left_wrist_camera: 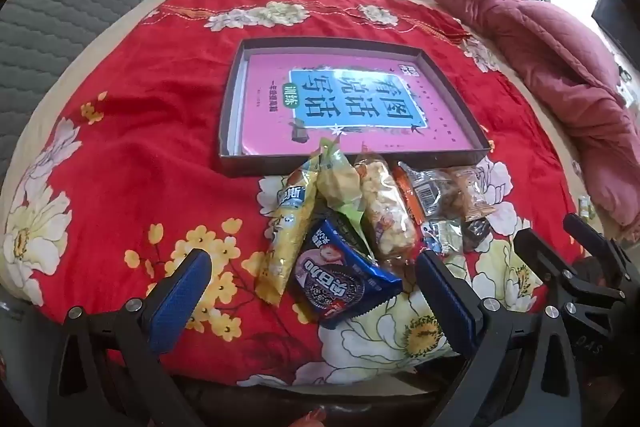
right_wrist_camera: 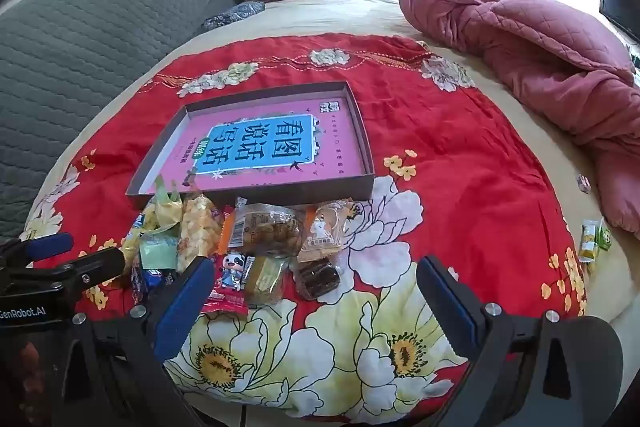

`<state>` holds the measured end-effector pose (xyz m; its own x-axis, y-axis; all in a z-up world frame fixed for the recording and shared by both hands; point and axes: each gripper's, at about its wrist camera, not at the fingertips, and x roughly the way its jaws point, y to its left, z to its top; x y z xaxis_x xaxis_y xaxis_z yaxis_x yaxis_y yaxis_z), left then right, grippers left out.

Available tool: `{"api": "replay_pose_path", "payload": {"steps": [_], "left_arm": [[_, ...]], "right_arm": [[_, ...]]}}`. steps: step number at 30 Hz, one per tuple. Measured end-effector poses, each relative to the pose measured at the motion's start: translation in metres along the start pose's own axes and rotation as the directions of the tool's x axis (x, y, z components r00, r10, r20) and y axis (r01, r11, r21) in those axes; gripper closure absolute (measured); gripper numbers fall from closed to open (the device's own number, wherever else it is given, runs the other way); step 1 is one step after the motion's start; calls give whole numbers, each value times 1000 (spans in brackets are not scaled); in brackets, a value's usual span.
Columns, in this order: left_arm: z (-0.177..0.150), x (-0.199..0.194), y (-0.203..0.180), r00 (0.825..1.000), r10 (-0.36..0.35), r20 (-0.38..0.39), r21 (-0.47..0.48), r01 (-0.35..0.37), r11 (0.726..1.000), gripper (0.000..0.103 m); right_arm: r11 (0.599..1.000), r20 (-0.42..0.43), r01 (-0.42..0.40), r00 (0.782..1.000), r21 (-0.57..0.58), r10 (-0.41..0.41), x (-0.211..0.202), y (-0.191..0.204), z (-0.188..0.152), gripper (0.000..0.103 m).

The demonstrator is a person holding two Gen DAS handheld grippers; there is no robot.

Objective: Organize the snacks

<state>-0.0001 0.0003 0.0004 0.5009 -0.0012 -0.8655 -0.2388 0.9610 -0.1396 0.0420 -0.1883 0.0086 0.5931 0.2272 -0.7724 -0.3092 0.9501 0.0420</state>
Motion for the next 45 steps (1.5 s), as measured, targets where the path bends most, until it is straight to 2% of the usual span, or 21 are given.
{"api": "replay_pose_path", "payload": {"steps": [11,23,45], "left_arm": [[-8,6,-3,1000,21,-6,1,-21,1000,1],[-4,9,-1,999,16,-36,1,-16,1000,1],[-6,11,0,999,9,-43,-1,-9,1000,1]], "right_arm": [[1000,-7,5,1000,9,-5,4,2,-3,1],[1000,-23,-4,1000,16,4,7,0,-4,1],[1000,-30,-5,1000,20,6,10,-2,-5,1]]}}
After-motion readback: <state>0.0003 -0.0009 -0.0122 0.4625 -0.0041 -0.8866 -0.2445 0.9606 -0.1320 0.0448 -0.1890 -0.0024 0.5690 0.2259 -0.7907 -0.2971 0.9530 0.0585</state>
